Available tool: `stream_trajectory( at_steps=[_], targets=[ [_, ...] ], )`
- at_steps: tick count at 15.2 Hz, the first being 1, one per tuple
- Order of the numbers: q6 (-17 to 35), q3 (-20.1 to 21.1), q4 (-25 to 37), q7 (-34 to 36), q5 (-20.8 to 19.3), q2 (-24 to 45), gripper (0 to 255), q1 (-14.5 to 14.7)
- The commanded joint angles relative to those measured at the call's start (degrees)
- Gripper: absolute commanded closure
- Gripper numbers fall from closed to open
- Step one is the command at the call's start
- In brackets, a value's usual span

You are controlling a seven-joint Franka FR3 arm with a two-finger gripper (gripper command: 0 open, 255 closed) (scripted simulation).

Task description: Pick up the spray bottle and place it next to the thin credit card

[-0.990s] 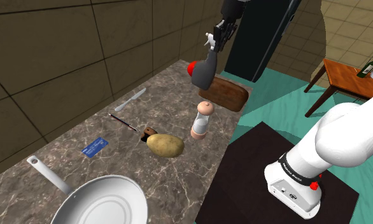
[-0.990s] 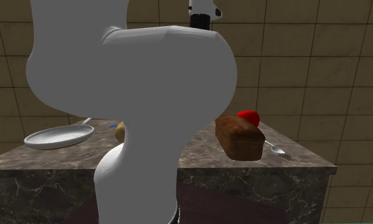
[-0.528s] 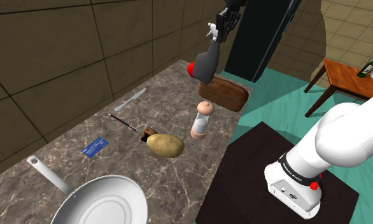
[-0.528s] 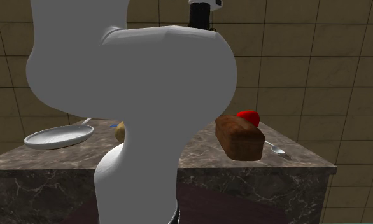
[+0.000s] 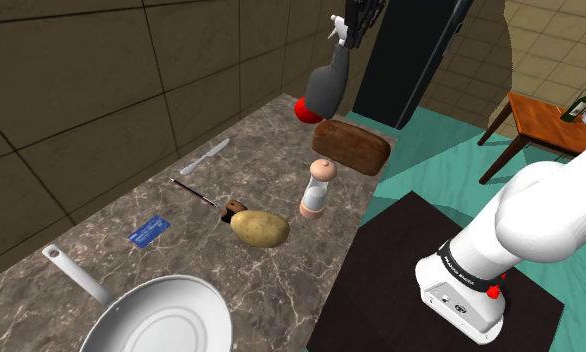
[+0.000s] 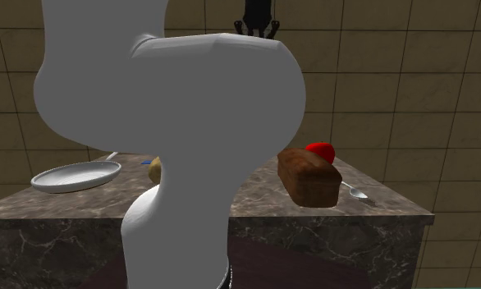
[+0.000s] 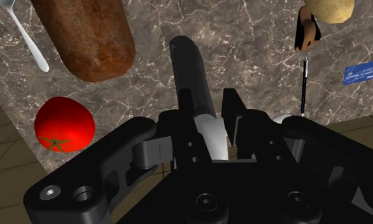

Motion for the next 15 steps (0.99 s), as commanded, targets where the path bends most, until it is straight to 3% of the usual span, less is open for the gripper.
stream_trajectory(
  at_steps=[1, 15],
  targets=[
    [-1.66, 0.05, 2.0, 0.19, 0.01, 0.34, 255, 0.04],
    [-13.13, -0.09, 17.89, 0.77, 0.1, 4.75, 255, 0.06]
  ],
)
